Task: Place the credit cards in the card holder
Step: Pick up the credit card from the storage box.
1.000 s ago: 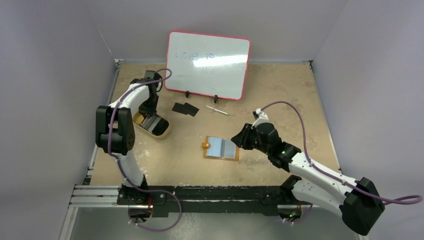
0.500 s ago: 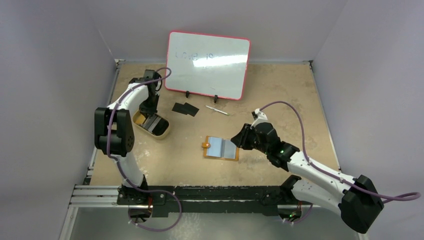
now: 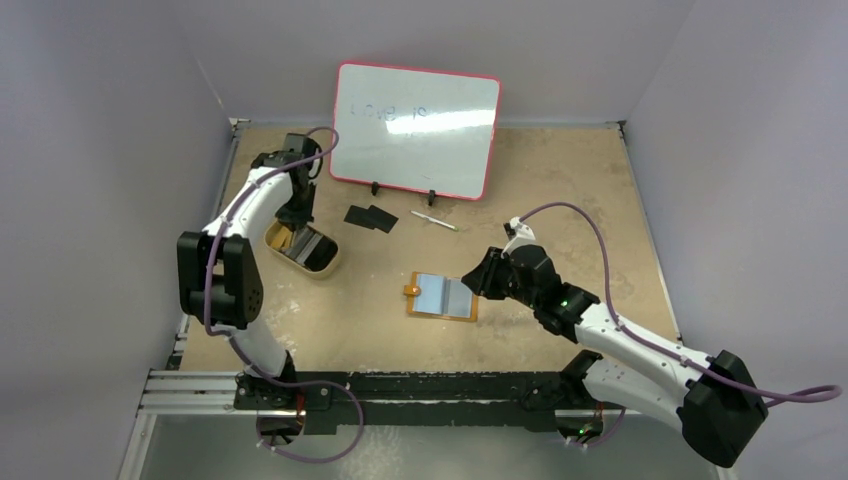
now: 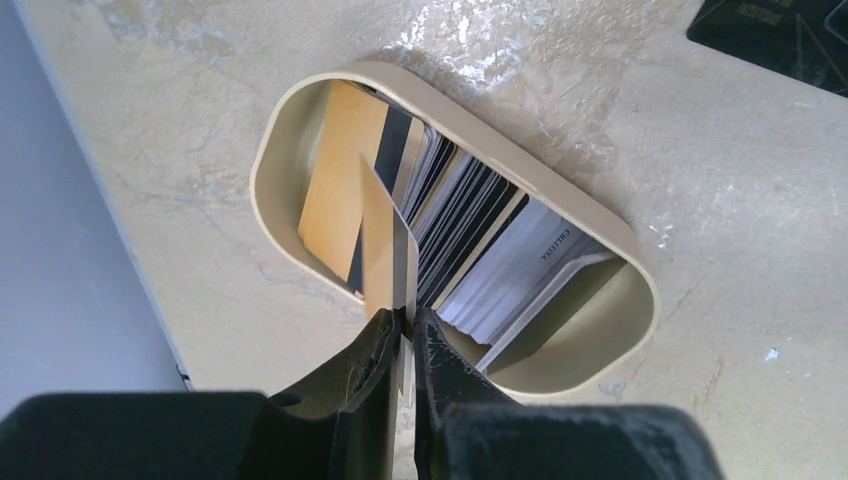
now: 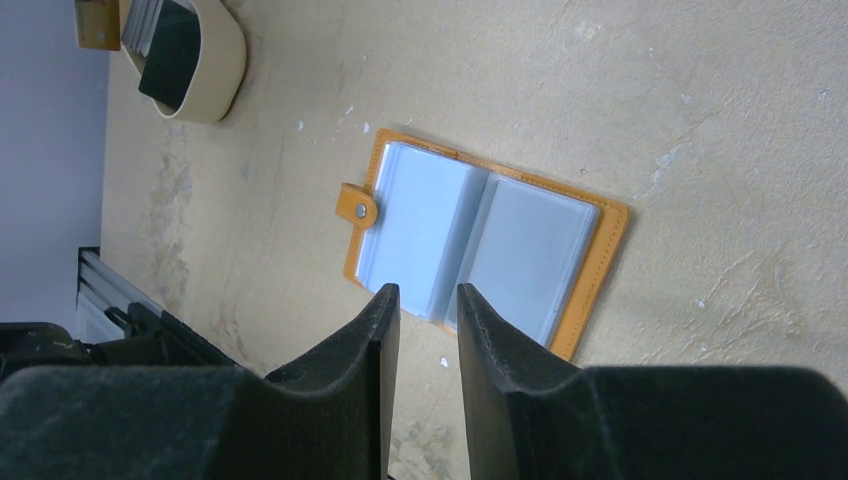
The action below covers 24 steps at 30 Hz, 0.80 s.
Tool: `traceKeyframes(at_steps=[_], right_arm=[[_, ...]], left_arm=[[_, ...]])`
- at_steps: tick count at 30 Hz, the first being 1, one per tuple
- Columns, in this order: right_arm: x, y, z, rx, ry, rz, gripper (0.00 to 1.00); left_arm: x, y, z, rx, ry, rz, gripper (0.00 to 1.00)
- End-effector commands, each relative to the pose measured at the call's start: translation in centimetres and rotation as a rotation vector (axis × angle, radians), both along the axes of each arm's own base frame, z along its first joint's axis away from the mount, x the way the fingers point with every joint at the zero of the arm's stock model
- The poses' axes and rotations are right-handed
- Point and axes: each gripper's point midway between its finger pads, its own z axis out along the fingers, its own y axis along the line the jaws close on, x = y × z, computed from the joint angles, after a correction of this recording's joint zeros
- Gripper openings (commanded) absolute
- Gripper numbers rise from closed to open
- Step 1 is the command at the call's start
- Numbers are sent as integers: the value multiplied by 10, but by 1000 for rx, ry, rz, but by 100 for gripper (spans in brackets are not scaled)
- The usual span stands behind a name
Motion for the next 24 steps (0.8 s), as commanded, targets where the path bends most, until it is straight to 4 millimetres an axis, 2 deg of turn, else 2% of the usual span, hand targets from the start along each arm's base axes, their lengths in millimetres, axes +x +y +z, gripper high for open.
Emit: traceKeyframes(at_steps=[1,5,14,17,19,21,24], right_arm=[[5,3,17,37,-49,3,30],[5,3,19,34,-49,3,30],[11,3,28,41,-71,-20,30],[13,2,31,27,-73,-22,30],[13,3,38,35,-85,-19,30],[11,2,41,47,-87,-18,30],[5,4,37,64,-73,4,31]], left_arm=[[2,-1,47,44,-130,58,0],[-3,6,62,109,-186,81,0],[-17,4,64,129,-190,88,0],[-18,2,76,109,-234,102,0],[-14,-8,89,39,-303,95,0],[-11,-26,100,-74,-367,67,0],[-10,-63,118,-293,-459,11,0]])
